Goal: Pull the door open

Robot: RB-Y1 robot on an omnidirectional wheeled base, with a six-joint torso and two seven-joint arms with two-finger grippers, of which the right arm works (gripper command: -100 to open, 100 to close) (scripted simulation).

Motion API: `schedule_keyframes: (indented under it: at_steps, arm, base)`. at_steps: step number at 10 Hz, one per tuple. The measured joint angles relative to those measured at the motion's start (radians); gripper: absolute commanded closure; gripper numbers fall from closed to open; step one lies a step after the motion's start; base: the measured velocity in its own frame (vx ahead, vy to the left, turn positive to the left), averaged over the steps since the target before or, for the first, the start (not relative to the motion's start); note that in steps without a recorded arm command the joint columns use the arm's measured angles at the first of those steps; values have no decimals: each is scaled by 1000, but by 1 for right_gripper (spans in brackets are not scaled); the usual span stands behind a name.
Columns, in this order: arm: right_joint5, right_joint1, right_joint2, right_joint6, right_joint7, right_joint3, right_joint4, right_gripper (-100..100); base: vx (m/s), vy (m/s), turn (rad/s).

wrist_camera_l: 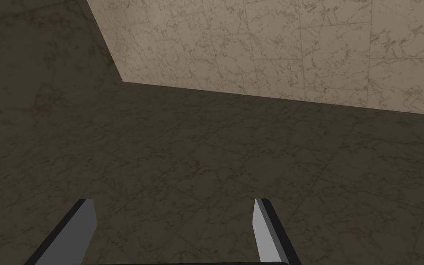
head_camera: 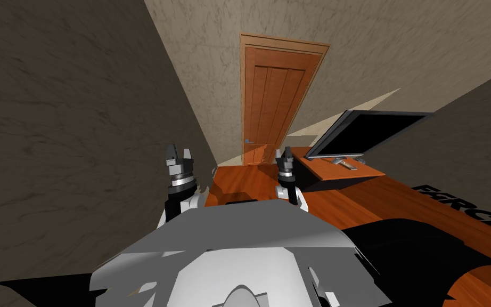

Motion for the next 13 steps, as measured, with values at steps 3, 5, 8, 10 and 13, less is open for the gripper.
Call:
schedule_keyframes:
  at_steps: [3, 5, 8, 10, 13]
  arm:
    - [8, -19, -12, -11, -12, -10, 66, -100]
    - [15, -36, -19, -13, -17, -14, 109, -100]
    - [26, -50, -25, -27, -26, -18, 177, -100]
    - [32, -71, -33, -35, -33, -26, 232, -100]
    - [43, -102, -43, -48, -43, -35, 318, -100]
  base:
    - [101, 22, -7]
    - [97, 31, -7]
    - [94, 32, -9]
    - [101, 23, -6]
    - [104, 32, -8]
